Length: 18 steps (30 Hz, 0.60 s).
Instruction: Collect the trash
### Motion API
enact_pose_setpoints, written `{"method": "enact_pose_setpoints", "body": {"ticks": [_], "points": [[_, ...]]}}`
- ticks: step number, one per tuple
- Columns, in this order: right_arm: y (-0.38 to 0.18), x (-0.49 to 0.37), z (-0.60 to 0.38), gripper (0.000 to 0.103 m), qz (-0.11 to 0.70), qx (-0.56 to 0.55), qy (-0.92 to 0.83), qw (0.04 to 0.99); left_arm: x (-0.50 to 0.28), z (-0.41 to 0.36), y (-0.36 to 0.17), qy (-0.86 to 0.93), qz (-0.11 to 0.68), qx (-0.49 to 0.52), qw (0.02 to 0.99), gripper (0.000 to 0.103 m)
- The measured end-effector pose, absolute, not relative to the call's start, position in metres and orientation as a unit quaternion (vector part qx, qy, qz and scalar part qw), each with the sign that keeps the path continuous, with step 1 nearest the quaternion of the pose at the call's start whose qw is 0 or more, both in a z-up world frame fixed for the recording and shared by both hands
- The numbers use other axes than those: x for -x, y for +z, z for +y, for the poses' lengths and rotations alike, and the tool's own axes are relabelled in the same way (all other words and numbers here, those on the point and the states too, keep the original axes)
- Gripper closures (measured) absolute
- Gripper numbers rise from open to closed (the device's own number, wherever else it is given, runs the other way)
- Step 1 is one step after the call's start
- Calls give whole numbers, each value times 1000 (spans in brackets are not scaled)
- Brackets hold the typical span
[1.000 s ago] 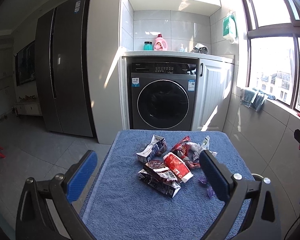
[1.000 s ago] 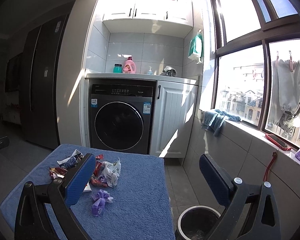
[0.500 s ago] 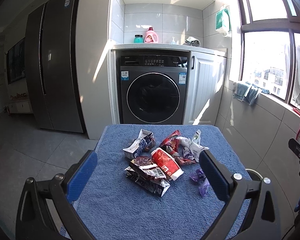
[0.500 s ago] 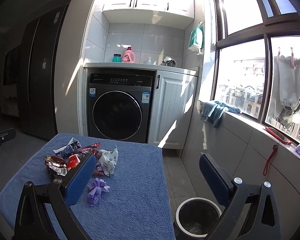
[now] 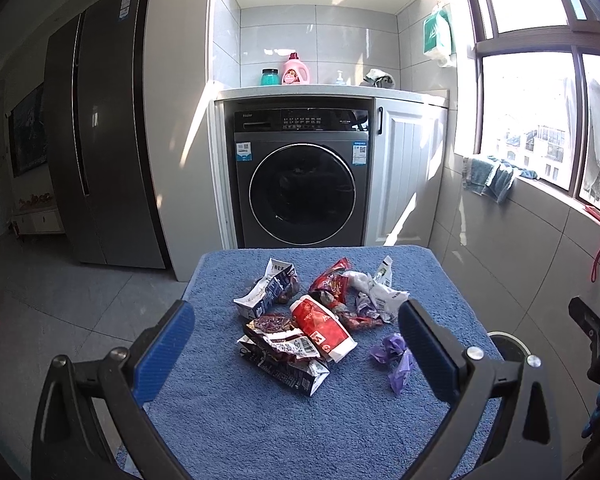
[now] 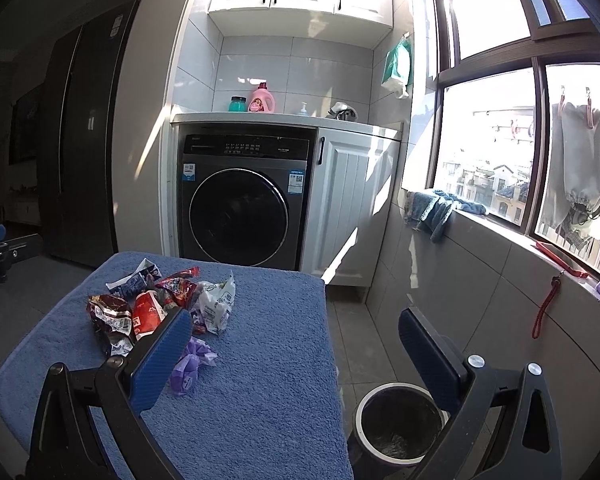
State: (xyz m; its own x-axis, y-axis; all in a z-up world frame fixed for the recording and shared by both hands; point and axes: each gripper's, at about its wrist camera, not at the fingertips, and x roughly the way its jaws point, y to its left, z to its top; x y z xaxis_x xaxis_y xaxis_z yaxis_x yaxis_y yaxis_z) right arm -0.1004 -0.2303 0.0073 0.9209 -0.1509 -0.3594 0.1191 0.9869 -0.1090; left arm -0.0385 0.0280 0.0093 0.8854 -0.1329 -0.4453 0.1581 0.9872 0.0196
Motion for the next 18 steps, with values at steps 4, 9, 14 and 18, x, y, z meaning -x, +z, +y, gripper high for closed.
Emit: {"method": "enact_pose_setpoints", "body": {"ticks": [4, 9, 14, 18], "points": [[4, 97, -235, 0, 191, 34, -67, 979, 43, 27, 10, -60, 219, -35, 973, 1], [4, 95, -239, 0, 190, 24, -60, 980, 42, 34, 11, -55, 224, -22, 973, 1], [8, 94, -238, 0, 175, 12, -40, 984, 43, 42, 12, -61, 231, -11, 971, 1], [12, 89, -235, 0, 167, -3, -28, 986, 39, 45, 8, -63, 238, -11, 969, 1]]}}
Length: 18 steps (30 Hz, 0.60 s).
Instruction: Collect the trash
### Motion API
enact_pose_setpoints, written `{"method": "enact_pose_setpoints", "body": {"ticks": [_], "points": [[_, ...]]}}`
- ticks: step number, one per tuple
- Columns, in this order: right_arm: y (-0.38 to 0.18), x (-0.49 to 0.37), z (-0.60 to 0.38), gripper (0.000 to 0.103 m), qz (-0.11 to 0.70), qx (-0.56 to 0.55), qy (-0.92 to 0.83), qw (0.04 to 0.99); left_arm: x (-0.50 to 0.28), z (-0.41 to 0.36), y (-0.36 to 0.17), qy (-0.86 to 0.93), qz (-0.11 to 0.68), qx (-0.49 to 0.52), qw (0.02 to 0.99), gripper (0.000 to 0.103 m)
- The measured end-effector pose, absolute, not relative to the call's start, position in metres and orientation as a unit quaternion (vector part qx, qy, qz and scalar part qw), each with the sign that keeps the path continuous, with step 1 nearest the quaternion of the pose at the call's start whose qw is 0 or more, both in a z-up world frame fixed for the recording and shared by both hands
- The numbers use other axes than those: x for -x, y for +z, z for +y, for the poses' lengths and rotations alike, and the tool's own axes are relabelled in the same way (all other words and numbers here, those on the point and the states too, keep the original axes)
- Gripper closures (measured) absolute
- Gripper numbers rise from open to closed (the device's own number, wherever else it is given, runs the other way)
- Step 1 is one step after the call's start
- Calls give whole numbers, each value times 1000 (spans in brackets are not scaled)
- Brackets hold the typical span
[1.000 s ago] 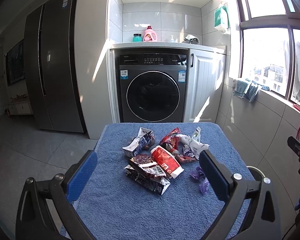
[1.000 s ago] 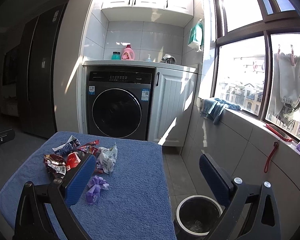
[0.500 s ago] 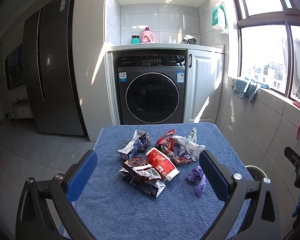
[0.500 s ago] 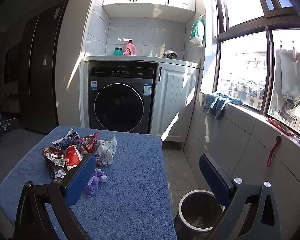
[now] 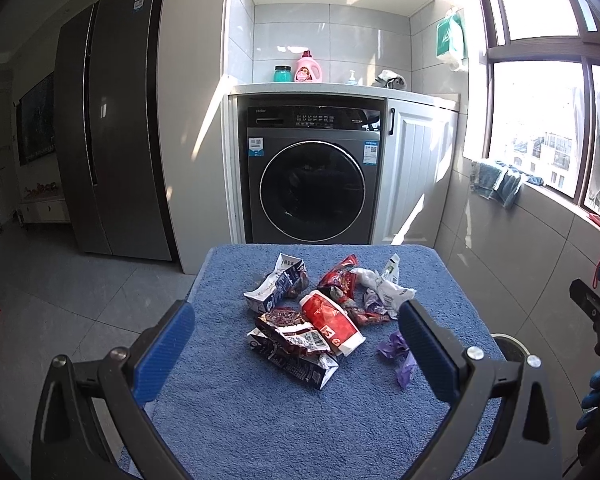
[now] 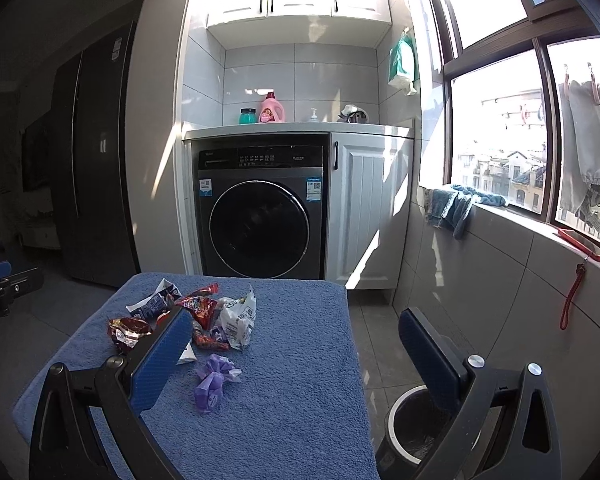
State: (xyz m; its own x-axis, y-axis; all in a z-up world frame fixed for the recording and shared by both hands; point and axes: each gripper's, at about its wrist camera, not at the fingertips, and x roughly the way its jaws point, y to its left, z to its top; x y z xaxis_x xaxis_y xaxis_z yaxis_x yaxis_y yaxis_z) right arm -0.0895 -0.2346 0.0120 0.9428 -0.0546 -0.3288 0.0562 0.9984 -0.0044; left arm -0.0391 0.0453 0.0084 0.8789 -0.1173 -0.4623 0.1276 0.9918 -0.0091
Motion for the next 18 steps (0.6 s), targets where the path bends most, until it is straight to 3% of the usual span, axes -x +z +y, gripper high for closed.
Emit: {"method": "enact_pose_setpoints", "body": {"ticks": [10, 18], "points": [[-9, 72, -222, 0, 202, 15, 22, 979, 11, 34, -2, -77, 277, -9, 958, 1], [-39, 21, -223, 0, 261, -22, 79, 962, -26, 60, -40, -64, 332, -5, 941, 2]]}}
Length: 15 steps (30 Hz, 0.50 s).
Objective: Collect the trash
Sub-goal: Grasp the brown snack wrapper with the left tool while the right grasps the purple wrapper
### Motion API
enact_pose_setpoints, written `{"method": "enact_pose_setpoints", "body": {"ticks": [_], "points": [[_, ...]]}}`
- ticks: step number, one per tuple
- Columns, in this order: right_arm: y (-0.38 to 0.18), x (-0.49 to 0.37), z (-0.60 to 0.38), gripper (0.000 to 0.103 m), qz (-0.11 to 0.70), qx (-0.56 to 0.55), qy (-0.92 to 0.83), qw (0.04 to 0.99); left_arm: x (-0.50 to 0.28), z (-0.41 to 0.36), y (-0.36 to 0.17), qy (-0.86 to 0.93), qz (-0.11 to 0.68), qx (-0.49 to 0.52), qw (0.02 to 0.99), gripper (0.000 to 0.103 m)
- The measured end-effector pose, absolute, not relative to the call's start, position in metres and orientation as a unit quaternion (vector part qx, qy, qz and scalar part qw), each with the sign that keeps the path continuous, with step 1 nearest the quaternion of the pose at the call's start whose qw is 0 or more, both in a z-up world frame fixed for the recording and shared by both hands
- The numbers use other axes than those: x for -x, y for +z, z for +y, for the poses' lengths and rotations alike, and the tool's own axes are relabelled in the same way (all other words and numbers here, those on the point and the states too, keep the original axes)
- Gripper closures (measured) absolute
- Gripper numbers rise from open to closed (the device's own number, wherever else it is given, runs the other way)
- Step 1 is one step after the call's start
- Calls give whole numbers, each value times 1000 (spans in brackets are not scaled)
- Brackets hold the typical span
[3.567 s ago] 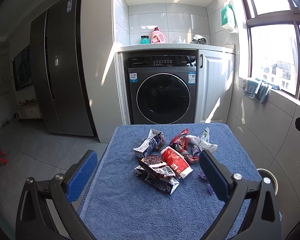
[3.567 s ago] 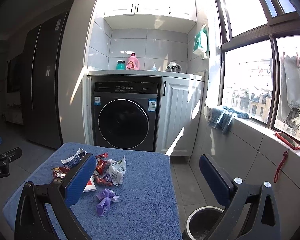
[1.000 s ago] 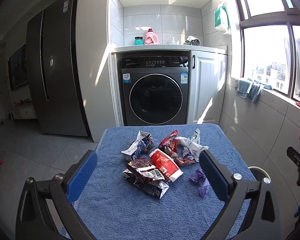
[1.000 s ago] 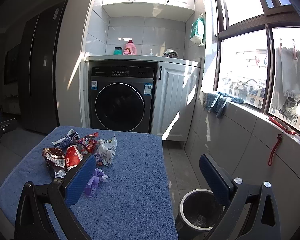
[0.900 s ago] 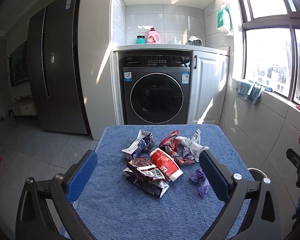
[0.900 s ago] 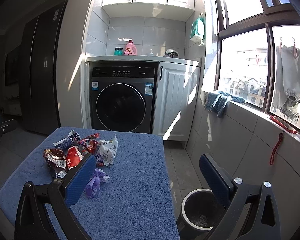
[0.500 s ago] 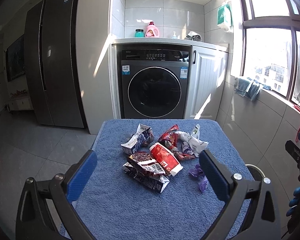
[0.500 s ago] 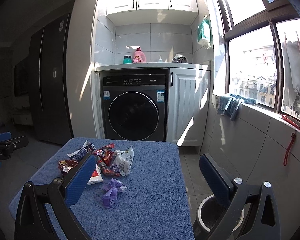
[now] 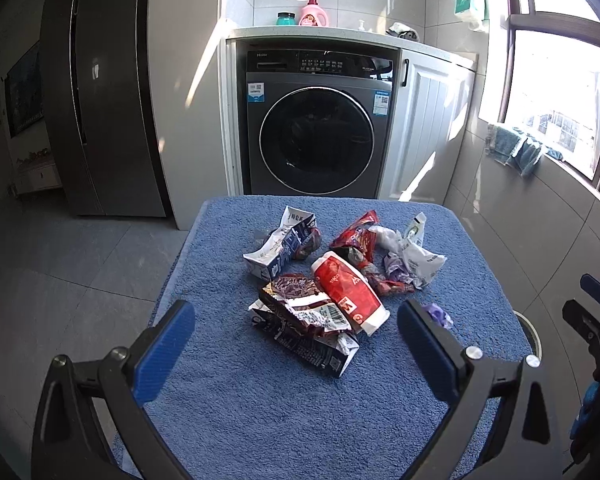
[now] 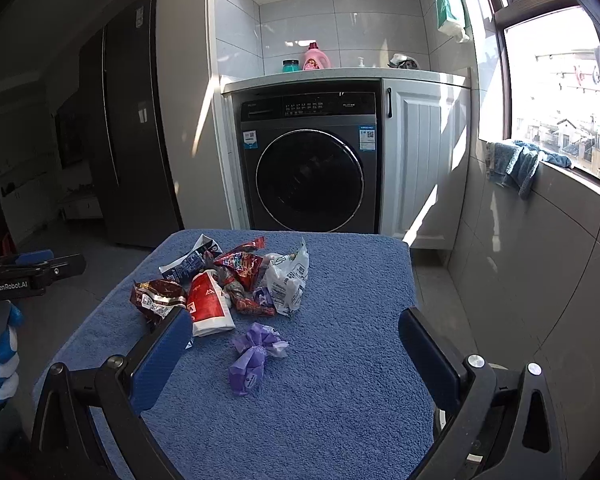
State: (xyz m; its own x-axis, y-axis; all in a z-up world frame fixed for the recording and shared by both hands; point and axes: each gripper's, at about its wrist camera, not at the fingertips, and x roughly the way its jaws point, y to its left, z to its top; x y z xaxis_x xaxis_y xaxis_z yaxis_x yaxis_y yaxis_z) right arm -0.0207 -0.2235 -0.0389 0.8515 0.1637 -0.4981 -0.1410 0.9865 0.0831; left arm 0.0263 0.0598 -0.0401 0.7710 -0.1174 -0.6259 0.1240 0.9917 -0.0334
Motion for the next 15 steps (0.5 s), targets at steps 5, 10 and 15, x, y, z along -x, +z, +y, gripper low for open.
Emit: {"method": "enact_pose_setpoints", "body": {"ticks": [5, 10, 15], "points": [[-75, -16, -212, 5, 323, -26, 124, 938, -59, 68, -72, -79, 376, 3, 923, 16], [-110, -48, -205, 11, 384, -34, 150, 910, -99, 76, -102, -90, 418, 36, 903, 20], [-135, -73, -208, 24, 429, -62, 160, 887, -131, 84, -126, -109, 459, 79, 878, 43]]}}
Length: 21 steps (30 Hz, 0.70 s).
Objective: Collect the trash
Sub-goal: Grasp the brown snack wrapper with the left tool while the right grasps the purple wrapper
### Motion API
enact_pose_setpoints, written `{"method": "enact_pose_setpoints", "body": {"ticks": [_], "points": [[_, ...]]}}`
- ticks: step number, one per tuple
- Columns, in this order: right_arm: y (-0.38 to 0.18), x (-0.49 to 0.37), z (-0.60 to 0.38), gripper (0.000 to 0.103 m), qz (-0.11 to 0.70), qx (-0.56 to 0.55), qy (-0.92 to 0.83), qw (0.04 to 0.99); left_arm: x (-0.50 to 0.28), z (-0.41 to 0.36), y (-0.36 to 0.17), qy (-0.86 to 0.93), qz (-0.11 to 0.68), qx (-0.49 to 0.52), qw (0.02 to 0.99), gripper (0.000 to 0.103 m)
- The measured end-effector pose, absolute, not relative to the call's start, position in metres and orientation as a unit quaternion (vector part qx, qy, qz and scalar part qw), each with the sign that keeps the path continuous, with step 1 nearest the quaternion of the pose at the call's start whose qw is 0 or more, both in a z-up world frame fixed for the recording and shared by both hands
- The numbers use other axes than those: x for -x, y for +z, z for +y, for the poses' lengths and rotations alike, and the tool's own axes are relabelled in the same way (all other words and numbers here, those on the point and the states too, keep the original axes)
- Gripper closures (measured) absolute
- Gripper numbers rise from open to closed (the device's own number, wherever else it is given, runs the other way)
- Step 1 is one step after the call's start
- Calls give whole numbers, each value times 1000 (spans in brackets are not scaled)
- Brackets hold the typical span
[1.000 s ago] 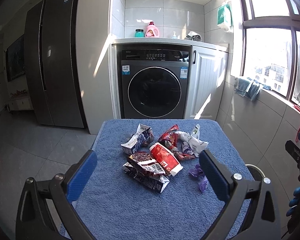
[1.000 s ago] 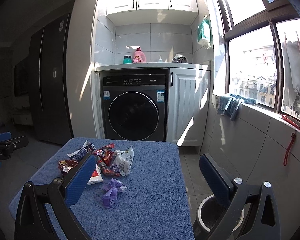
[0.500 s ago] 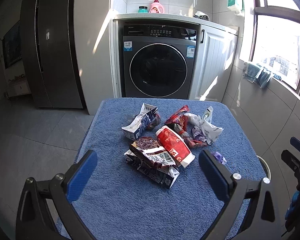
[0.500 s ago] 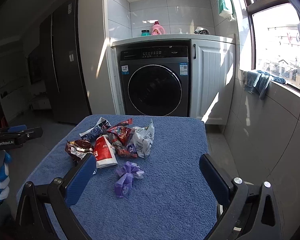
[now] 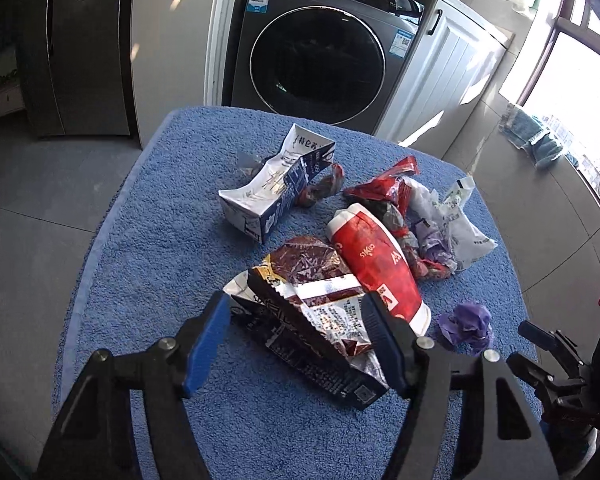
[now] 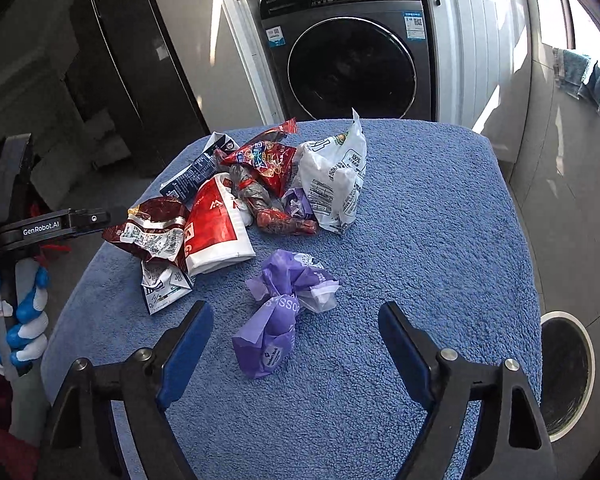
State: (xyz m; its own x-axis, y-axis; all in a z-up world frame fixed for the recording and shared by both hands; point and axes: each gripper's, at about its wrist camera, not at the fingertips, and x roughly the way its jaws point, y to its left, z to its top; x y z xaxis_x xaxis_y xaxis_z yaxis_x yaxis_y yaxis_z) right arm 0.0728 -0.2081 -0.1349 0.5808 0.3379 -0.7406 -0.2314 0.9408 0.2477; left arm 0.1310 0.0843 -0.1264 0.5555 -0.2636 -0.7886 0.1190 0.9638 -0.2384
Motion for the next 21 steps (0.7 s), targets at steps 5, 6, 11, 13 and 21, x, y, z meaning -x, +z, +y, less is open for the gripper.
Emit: {"method": "enact_pose_setpoints", "body": {"ticks": [5, 6, 11, 13, 21], "points": [[-157, -92, -209, 52, 463, -78, 165, 868, -145, 81, -143, -118, 489, 85, 860, 69], [-159, -94, -209, 58, 467, -82, 168, 864, -145, 79, -145, -120, 493, 84, 858, 77], [-167, -99, -205, 71, 479, -93, 187, 853, -145, 78, -146, -115, 492, 88, 858, 94], [-166, -97, -204, 82, 476, -99, 195, 852, -143, 79, -144, -108, 489, 91, 861, 96], [-136, -75, -208, 93, 439, -89, 207, 870, -121, 88, -108, -87, 446, 90, 886, 97]]}}
